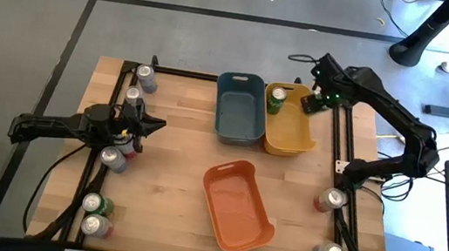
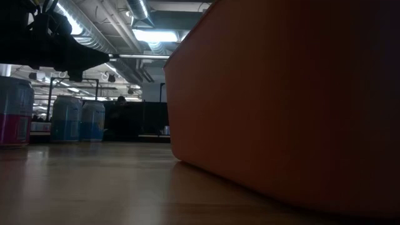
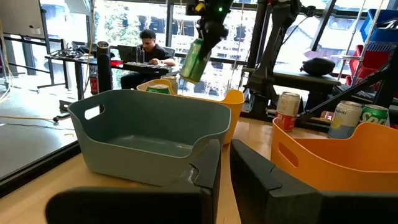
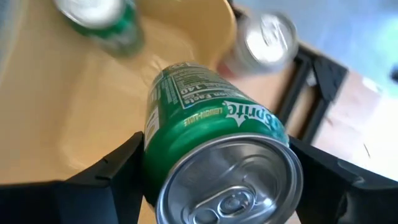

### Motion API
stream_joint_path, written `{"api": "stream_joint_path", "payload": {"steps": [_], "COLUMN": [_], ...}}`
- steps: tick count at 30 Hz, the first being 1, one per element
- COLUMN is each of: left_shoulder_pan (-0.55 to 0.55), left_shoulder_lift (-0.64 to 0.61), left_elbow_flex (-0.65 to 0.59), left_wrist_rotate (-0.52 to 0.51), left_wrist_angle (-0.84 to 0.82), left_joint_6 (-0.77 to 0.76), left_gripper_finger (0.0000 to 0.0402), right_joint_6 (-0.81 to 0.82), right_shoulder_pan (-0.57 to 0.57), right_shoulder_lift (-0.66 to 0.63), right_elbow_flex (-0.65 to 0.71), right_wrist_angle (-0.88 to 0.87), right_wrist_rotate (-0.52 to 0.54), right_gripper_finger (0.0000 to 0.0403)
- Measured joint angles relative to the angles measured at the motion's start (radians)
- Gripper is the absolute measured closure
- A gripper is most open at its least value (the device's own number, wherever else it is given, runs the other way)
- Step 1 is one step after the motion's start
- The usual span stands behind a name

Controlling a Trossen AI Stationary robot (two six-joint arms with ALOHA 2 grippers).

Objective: Sort soda cans
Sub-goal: Put the green soda can into the yellow bin

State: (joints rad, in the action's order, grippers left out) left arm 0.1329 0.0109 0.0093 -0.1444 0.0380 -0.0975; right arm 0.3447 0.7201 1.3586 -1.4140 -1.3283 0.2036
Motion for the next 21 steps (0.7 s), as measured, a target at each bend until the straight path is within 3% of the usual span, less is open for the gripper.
{"api": "stream_joint_path", "payload": {"steps": [6, 21], "left_shoulder_pan": [0.000, 0.000], "left_shoulder_lift": [0.000, 0.000], "left_elbow_flex": [0.000, 0.000], "left_wrist_rotate": [0.000, 0.000], "left_wrist_angle": [0.000, 0.000], "left_joint_6": [-0.010, -0.034], "left_gripper_finger": [0.0373, 0.0373], "right_joint_6": [-0.003, -0.113], "right_shoulder_pan": [-0.007, -0.006], "right_shoulder_lift": [0.038, 0.334], "right_elbow_flex": [0.000, 0.002], "right_wrist_angle": [0.069, 0.173], "right_wrist_rotate": [-0.013, 0.028], "right_gripper_finger": [0.0109, 0.0107]}}
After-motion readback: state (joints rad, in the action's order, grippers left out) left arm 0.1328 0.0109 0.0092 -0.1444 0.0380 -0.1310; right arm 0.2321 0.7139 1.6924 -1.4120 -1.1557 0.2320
